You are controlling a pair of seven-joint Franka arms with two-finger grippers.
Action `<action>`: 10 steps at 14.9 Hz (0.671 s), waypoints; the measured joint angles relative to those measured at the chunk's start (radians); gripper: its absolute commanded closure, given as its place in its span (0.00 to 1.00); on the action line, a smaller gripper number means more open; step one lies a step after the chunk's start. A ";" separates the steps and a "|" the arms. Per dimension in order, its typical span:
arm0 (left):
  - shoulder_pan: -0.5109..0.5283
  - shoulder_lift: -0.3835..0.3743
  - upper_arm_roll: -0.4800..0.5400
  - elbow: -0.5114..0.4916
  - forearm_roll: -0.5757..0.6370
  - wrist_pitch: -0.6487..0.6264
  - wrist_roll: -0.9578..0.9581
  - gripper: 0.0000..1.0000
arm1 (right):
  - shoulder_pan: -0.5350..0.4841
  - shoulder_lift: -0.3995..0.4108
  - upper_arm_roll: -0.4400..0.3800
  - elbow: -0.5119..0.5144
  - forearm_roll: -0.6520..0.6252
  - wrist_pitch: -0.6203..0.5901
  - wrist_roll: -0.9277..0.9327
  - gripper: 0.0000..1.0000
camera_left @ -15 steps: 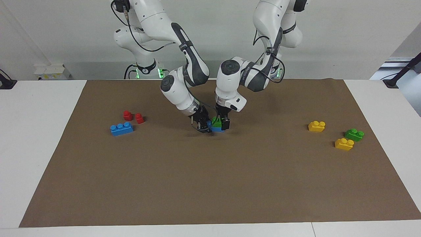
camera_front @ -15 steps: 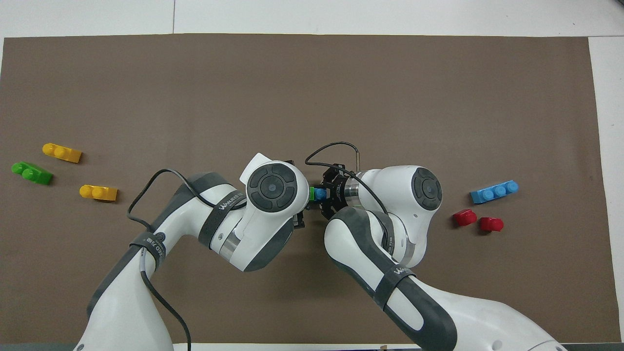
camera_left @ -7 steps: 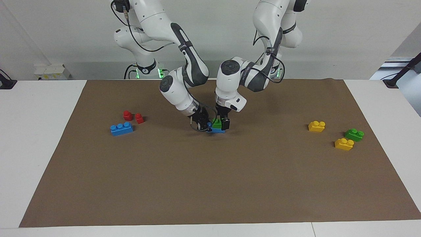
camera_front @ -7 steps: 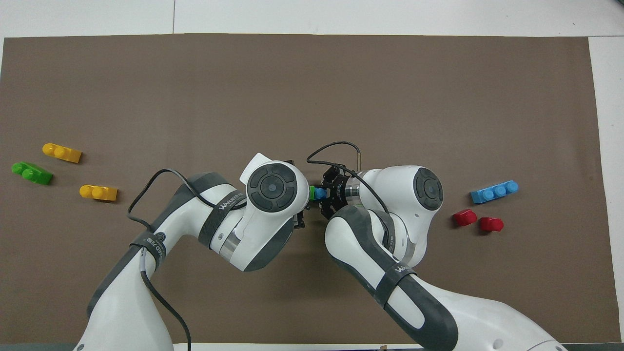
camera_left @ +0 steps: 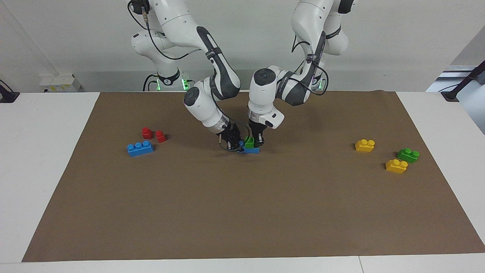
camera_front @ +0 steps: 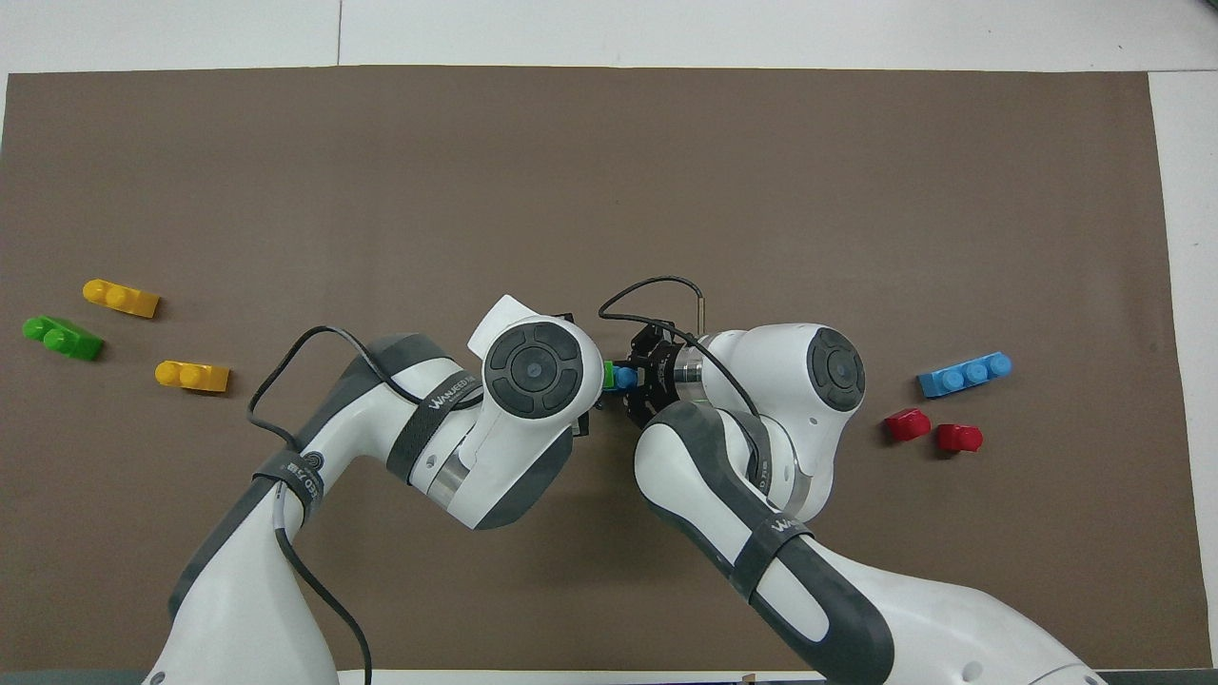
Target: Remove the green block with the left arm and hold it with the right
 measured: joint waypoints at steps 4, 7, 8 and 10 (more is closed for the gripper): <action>0.000 0.000 0.000 0.000 0.001 0.000 0.001 1.00 | 0.000 0.000 0.000 0.000 0.000 0.000 0.000 1.00; 0.004 -0.003 0.000 0.003 0.001 0.000 0.001 1.00 | 0.000 0.000 0.000 0.003 0.000 0.007 0.000 1.00; 0.006 -0.009 0.000 0.004 0.000 -0.002 0.002 1.00 | 0.000 0.000 0.000 0.005 0.000 0.008 0.000 1.00; 0.011 -0.033 0.000 0.006 -0.002 -0.016 0.007 1.00 | 0.000 0.000 0.000 0.011 0.002 0.011 0.003 1.00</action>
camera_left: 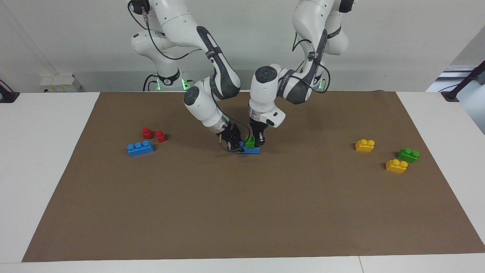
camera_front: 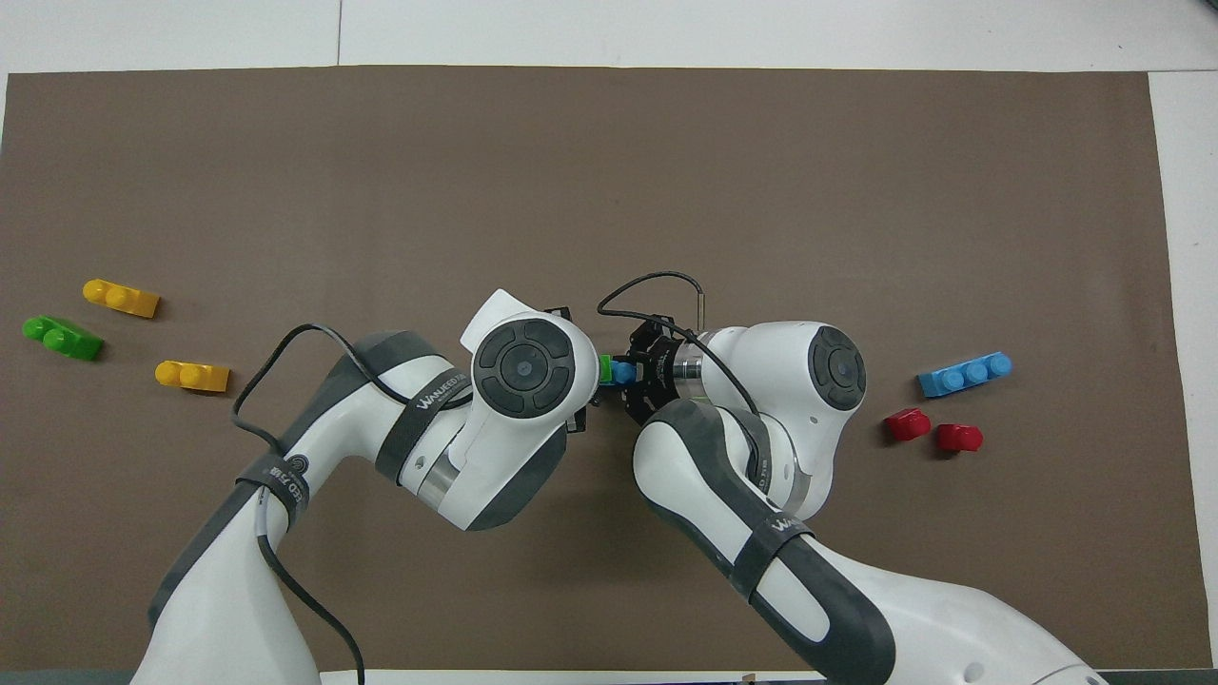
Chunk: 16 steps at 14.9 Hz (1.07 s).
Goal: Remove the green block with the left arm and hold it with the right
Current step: 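Pull the green brick away with the left gripper while the right gripper holds blue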
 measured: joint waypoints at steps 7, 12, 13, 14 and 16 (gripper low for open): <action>0.113 -0.135 0.016 0.012 0.004 -0.095 0.090 1.00 | 0.000 0.000 0.000 -0.012 0.000 0.001 0.001 1.00; 0.222 -0.156 0.019 0.012 0.004 -0.142 0.263 1.00 | 0.000 0.000 0.000 -0.012 0.000 0.001 0.001 1.00; 0.254 -0.156 0.020 0.012 0.004 -0.150 0.317 1.00 | 0.000 0.000 0.000 -0.012 0.000 0.001 0.001 1.00; 0.289 -0.156 0.020 0.012 0.004 -0.157 0.378 1.00 | 0.000 0.000 0.000 -0.012 0.000 0.001 0.000 1.00; 0.355 -0.156 0.022 0.011 0.003 -0.169 0.496 1.00 | -0.001 0.000 -0.001 -0.012 0.000 0.001 0.000 1.00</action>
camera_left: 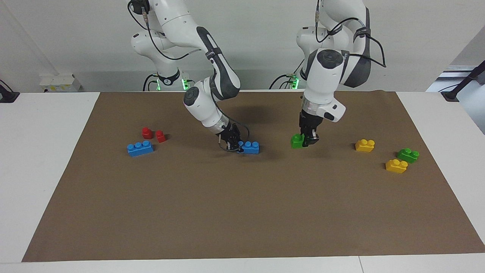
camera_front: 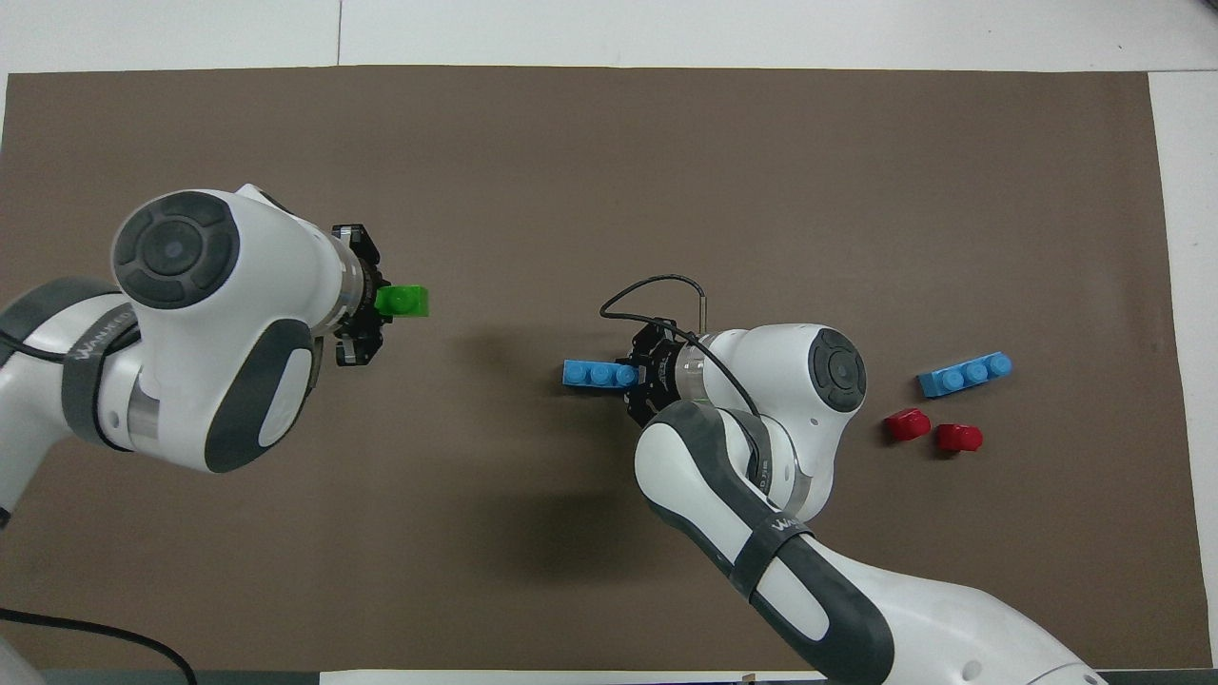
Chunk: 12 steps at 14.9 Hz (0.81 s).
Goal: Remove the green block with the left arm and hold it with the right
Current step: 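Pull the green brick away with the left gripper while the right gripper holds blue, then lower the green brick with the left gripper while the right gripper lowers blue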
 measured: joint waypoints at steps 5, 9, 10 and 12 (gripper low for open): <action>0.137 0.000 0.002 0.000 -0.022 -0.002 0.269 1.00 | -0.098 -0.020 -0.009 0.021 -0.001 -0.075 -0.076 1.00; 0.216 0.000 0.001 -0.001 -0.060 -0.002 0.499 1.00 | -0.326 -0.096 -0.020 0.077 -0.109 -0.334 -0.228 1.00; 0.235 0.000 0.002 -0.002 -0.068 -0.002 0.560 1.00 | -0.387 -0.106 -0.022 0.099 -0.145 -0.399 -0.265 1.00; 0.266 0.001 0.002 -0.006 -0.079 -0.002 0.675 1.00 | -0.497 -0.110 -0.024 0.134 -0.172 -0.486 -0.364 1.00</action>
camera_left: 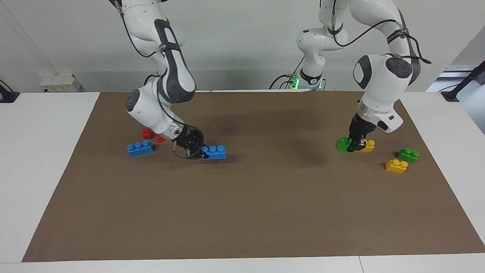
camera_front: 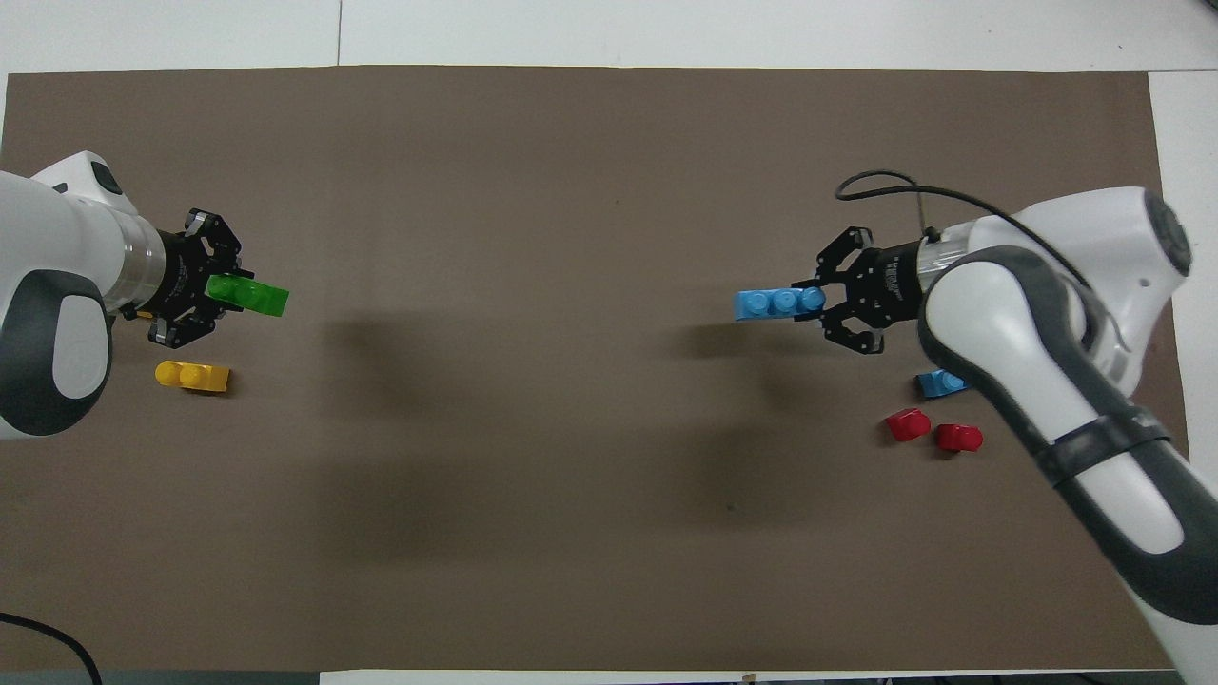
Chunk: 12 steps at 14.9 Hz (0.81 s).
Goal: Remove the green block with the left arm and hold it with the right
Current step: 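Lower the green brick with the left gripper while the right gripper lowers blue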
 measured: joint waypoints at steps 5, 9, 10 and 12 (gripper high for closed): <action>0.038 0.034 0.000 -0.006 -0.001 0.009 0.157 1.00 | -0.131 0.036 0.000 0.006 -0.042 -0.045 -0.146 1.00; 0.072 0.085 0.001 -0.006 -0.001 0.073 0.202 1.00 | -0.159 0.093 0.000 0.007 -0.042 -0.034 -0.215 1.00; 0.080 0.097 0.001 -0.006 -0.001 0.090 0.208 1.00 | -0.167 0.104 0.000 0.007 -0.043 -0.031 -0.220 1.00; 0.091 0.122 0.001 -0.006 -0.001 0.126 0.226 1.00 | -0.184 0.124 0.000 0.008 -0.043 -0.025 -0.233 1.00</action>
